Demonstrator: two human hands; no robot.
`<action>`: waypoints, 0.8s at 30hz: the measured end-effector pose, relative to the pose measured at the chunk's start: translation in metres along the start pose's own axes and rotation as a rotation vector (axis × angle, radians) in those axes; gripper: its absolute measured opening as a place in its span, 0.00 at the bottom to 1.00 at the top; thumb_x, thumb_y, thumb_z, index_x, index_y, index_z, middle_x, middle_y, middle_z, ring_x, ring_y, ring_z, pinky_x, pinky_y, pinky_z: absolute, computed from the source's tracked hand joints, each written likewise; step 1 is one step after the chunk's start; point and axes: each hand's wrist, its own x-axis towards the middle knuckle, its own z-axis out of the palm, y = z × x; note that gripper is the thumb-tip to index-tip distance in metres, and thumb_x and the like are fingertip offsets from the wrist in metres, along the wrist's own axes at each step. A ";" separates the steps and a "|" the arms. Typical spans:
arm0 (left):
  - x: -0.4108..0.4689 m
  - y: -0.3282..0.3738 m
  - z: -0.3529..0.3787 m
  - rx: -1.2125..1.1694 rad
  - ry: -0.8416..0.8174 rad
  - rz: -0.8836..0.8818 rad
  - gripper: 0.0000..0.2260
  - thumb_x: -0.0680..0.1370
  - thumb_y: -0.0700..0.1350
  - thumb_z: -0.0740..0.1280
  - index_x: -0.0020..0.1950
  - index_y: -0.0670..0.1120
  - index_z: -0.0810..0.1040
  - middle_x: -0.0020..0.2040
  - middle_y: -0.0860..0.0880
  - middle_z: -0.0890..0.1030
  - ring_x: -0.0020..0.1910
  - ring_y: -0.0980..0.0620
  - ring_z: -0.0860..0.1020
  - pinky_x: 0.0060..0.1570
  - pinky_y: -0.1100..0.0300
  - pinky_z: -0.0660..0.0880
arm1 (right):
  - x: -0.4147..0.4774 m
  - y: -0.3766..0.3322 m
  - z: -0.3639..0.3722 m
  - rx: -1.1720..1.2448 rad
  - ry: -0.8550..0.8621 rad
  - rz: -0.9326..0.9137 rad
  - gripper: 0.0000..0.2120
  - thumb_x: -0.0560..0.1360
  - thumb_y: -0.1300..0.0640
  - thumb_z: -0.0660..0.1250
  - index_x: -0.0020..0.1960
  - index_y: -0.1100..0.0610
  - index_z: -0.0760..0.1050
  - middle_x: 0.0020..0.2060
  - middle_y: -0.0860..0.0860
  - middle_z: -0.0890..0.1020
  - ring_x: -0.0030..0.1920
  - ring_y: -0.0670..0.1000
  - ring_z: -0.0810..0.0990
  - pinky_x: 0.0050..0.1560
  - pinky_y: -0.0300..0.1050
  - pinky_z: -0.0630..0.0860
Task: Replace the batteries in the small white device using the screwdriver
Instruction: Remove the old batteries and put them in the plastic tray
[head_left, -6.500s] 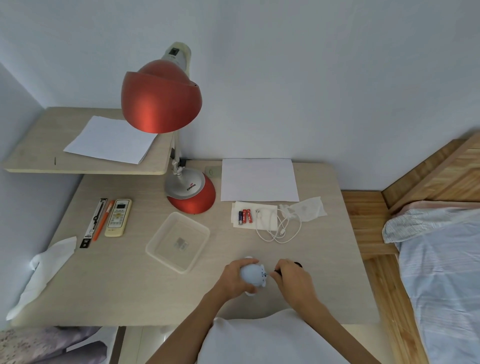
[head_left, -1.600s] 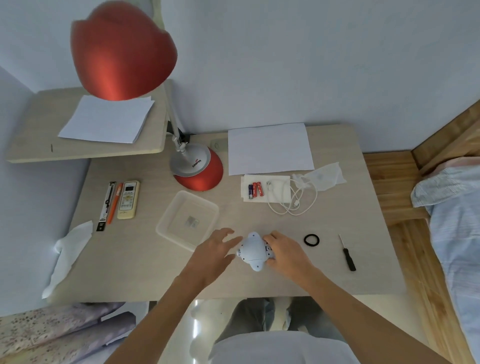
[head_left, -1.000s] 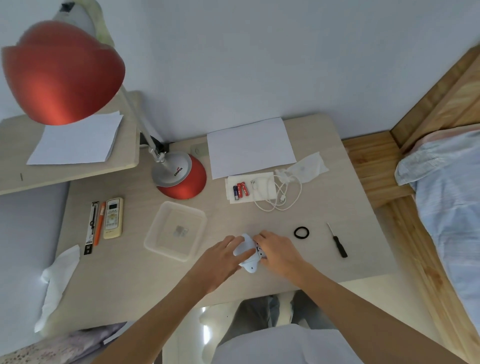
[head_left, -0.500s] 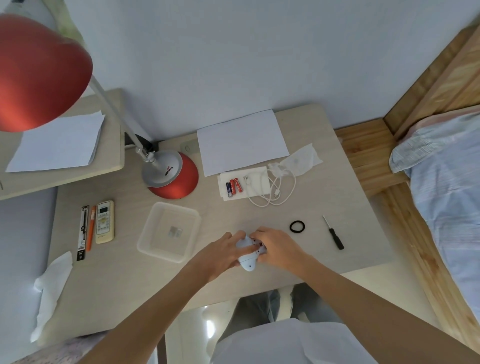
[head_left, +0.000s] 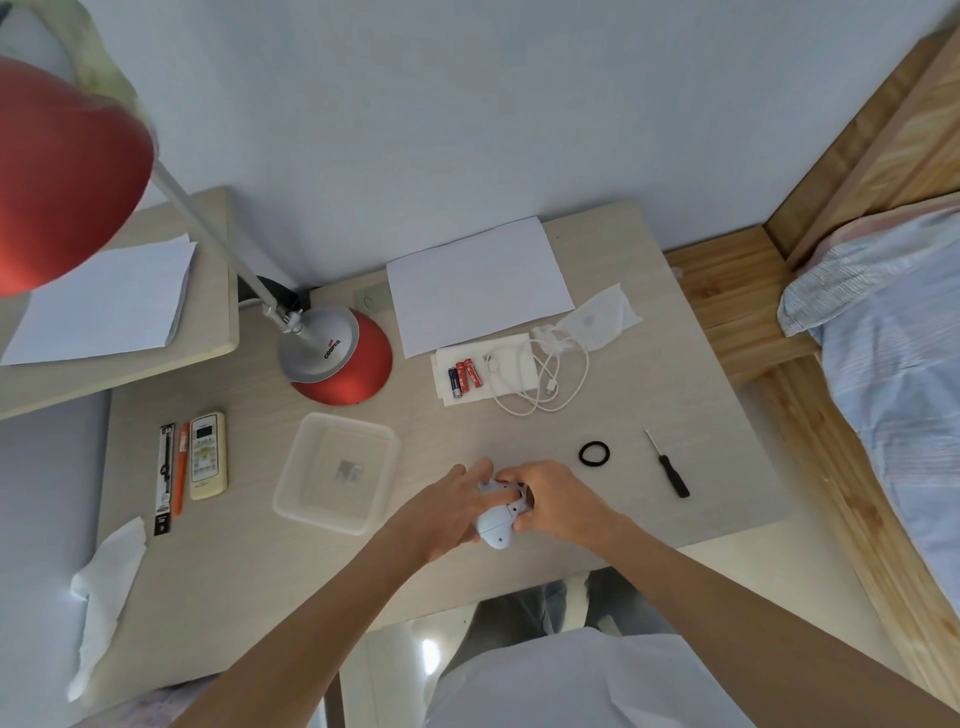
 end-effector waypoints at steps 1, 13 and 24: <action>0.000 0.002 -0.002 -0.009 -0.001 -0.004 0.36 0.78 0.46 0.78 0.80 0.61 0.64 0.75 0.48 0.64 0.63 0.47 0.74 0.65 0.50 0.80 | 0.000 0.000 0.000 -0.002 -0.005 -0.003 0.23 0.68 0.55 0.81 0.62 0.50 0.83 0.47 0.46 0.87 0.45 0.46 0.84 0.52 0.47 0.83; -0.009 0.004 0.009 -0.108 0.083 -0.042 0.33 0.79 0.48 0.75 0.79 0.61 0.64 0.73 0.49 0.65 0.62 0.49 0.74 0.61 0.52 0.81 | 0.001 -0.002 -0.001 -0.018 -0.021 0.002 0.15 0.70 0.55 0.78 0.56 0.50 0.82 0.43 0.47 0.85 0.42 0.47 0.83 0.49 0.49 0.84; -0.037 0.030 0.026 -0.106 0.360 -0.074 0.38 0.73 0.39 0.82 0.80 0.53 0.73 0.75 0.41 0.76 0.70 0.43 0.79 0.56 0.55 0.85 | -0.001 0.000 0.002 -0.048 0.016 0.027 0.15 0.70 0.54 0.78 0.56 0.52 0.82 0.44 0.48 0.85 0.43 0.49 0.82 0.49 0.50 0.83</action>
